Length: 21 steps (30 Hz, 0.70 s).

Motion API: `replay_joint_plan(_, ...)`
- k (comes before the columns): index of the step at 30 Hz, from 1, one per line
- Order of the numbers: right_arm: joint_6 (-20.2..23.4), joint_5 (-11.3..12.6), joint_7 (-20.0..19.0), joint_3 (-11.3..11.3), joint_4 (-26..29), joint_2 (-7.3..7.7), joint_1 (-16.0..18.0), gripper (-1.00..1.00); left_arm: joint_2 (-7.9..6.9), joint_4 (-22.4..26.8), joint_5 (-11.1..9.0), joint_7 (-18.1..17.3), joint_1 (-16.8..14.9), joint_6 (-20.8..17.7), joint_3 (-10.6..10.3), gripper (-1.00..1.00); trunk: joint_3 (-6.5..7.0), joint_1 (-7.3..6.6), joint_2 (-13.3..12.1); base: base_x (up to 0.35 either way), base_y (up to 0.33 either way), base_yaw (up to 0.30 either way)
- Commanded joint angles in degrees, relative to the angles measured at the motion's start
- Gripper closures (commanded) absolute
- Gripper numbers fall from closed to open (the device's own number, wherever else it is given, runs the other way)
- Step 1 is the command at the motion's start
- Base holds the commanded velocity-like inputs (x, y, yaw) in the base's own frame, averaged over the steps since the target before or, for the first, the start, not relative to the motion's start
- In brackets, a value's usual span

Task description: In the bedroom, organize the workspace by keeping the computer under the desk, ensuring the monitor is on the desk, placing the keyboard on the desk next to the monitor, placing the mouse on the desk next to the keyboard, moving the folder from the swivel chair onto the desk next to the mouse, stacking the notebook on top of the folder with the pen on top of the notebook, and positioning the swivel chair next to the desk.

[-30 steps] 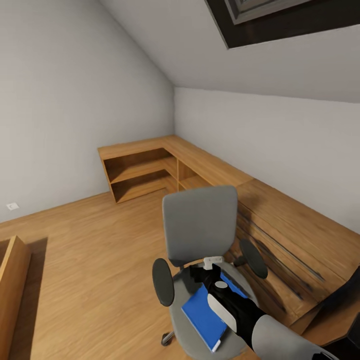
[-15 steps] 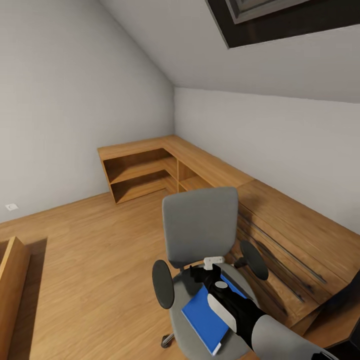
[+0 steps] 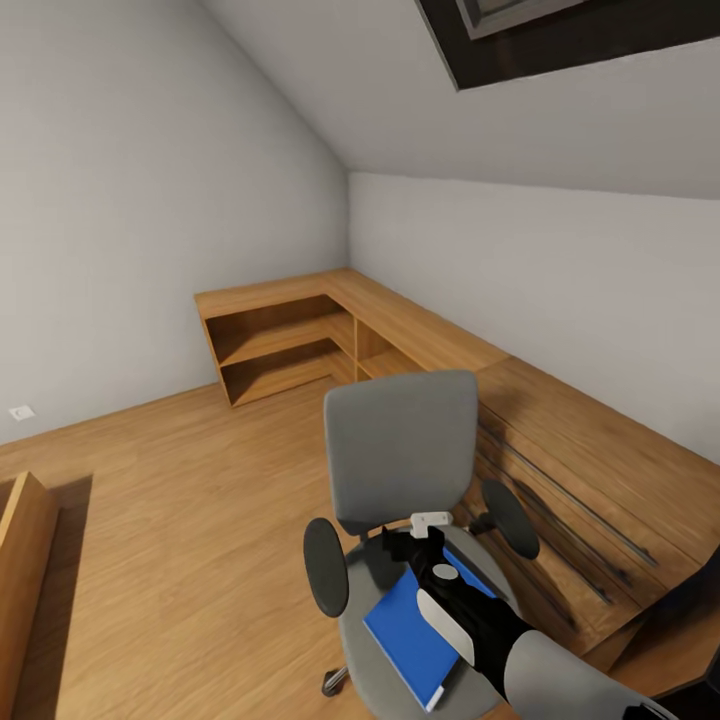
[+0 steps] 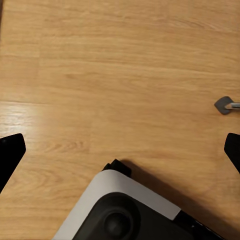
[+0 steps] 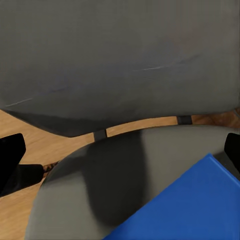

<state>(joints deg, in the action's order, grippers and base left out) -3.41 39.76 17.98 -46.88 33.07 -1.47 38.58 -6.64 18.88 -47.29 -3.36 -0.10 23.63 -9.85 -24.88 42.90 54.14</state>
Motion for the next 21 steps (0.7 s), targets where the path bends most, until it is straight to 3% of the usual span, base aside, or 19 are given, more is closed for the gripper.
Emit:
replay_joint_plan(1, -0.45, 0.59, 0.39, -0.47, -0.01, 0.04, 0.09, -1.0, -0.04, 0.0, -0.63, -0.19, -0.01, 0.15, -0.34, -1.0, -0.24, 0.23, 0.46, 0.0, 0.0, 0.0)
replay_joint_plan(8, -0.84, 0.58, 0.39, -0.43, -0.02, 0.21, 0.09, -1.0, -0.31, 3.17, -0.49, 0.36, -0.01, -0.18, -0.41, -1.0, -1.5, 1.77, 3.27, 0.0, 0.0, 0.0)
replay_joint_plan(13, -0.82, 0.58, 0.41, -0.41, -0.02, 0.16, 0.09, -1.0, -2.29, 8.87, -0.23, 4.36, 0.01, -1.8, -0.46, -1.0, -2.39, 2.87, 5.27, 0.0, 0.0, 0.0)
replay_joint_plan(16, -0.75, 0.58, 0.5, -0.41, -0.03, 0.12, 0.09, -1.0, -3.48, 14.61, -0.14, 8.3, 0.01, -6.79, -0.47, -1.0, -2.93, 3.53, 6.47, 0.0, 0.0, 0.0)
replay_joint_plan(19, -0.5, 0.63, 0.76, -0.33, -0.06, 0.08, 0.09, -1.0, -5.43, 22.78, -0.33, 13.45, 0.01, -16.53, -0.4, -1.0, -3.47, 4.19, 7.68, 0.0, 0.0, 0.0)
replay_joint_plan(21, -0.42, 0.64, 0.82, -0.29, -0.08, 0.07, 0.09, -1.0, -5.89, 25.45, -0.43, 15.01, 0.01, -19.46, -0.38, -1.0, -3.83, 4.62, 8.48, 0.0, 0.0, 0.0)
